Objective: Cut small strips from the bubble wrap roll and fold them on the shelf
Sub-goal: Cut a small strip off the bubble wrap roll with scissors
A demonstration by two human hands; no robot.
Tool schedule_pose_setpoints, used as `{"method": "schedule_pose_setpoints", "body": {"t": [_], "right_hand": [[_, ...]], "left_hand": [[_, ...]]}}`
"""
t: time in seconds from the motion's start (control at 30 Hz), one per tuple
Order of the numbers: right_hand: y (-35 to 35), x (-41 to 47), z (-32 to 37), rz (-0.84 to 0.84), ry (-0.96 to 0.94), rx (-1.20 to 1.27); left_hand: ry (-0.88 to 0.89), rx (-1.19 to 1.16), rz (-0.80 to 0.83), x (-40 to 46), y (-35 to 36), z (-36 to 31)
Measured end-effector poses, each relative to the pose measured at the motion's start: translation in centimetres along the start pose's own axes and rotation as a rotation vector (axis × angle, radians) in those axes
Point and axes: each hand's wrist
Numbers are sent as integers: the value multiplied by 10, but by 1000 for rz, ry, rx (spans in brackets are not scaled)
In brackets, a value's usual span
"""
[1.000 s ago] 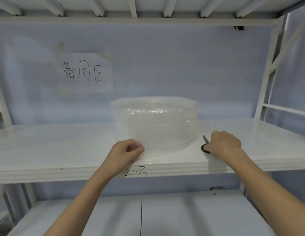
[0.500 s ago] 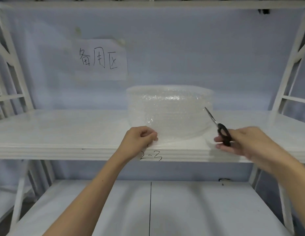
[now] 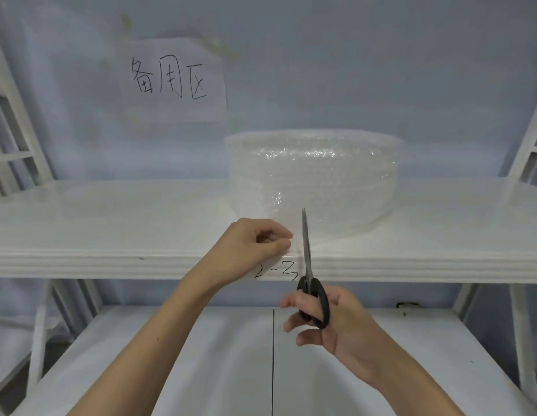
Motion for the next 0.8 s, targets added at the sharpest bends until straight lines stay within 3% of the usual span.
{"method": "schedule_pose_setpoints", "body": {"t": [0.47,0.8], "right_hand": [[-17,-12,-31,16,152,-12],[-22,-9,-27,56,127,-92]], "left_hand": [[-58,10,-287,-23,19,-22],[-148,-252,-323,-21,18,-24]]}}
Point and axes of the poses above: each hand's wrist, its own x-axis towards the middle knuckle, its own y-axis out of the palm, z = x × y, and after that the axes turned 12 degrees about y, right-handed
